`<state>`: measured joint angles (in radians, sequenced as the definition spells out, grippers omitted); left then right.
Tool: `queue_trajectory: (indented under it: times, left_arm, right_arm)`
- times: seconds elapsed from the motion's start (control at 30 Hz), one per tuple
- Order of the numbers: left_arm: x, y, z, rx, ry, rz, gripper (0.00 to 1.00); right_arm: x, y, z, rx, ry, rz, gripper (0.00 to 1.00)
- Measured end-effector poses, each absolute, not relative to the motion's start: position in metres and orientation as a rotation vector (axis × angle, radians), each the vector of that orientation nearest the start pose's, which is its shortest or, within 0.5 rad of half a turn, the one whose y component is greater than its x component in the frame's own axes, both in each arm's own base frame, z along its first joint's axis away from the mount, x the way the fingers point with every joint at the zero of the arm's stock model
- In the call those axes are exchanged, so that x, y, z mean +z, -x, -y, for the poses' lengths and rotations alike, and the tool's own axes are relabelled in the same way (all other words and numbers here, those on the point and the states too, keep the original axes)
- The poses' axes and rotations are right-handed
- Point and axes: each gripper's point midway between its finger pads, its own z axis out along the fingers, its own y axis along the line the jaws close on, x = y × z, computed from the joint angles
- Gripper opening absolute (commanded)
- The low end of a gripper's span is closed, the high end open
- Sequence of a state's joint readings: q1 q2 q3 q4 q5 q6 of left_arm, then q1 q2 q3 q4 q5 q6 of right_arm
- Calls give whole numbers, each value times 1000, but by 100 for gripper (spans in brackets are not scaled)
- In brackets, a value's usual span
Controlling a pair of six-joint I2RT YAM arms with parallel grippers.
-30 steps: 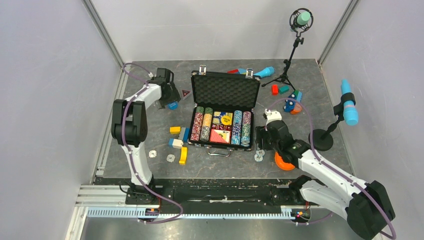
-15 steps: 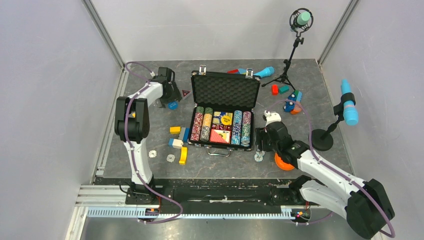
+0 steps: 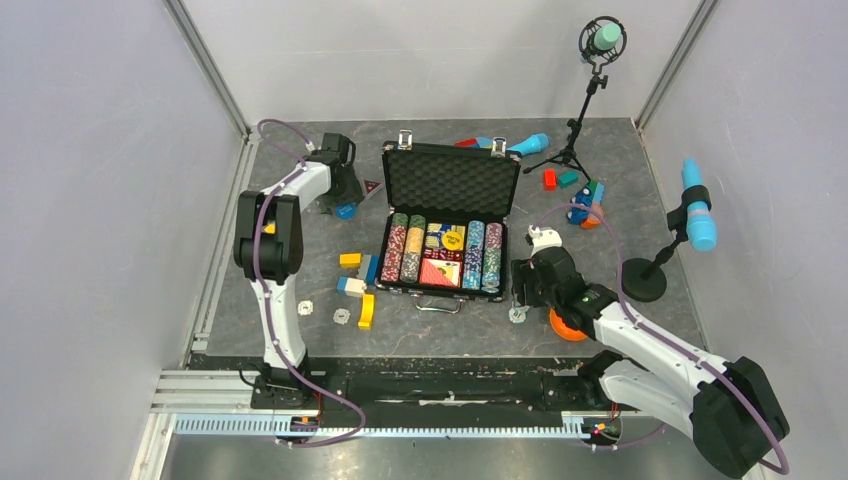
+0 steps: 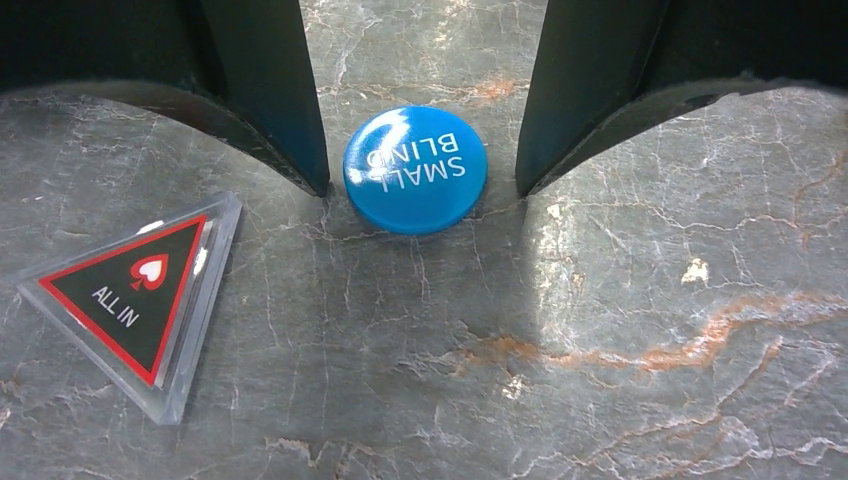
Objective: Pack up texas hold em set
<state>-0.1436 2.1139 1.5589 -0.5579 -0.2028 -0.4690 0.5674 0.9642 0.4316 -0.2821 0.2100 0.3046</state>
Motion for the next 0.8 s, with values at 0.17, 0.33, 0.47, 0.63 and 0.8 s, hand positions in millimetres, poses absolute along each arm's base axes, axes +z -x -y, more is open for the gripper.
queue_trajectory:
  times: [0.17, 0.33, 0.47, 0.63, 0.8]
  left_arm:
    - [20, -468, 52, 102, 480, -2605, 70]
    - [20, -468, 54, 107, 473, -2608, 64]
    - [20, -467, 56, 106, 469, -2610, 56]
    - [20, -467, 56, 109, 469, -2609, 50]
    - [20, -464, 55, 112, 470, -2612, 48]
  right_arm:
    - [51, -227, -117, 184, 213, -2352, 67]
    - [52, -228, -119, 194, 212, -2345, 67]
    - [52, -228, -119, 196, 211, -2345, 67]
    - [53, -229, -120, 198, 209, -2342, 67]
    - [54, -229, -120, 202, 204, -2339, 67]
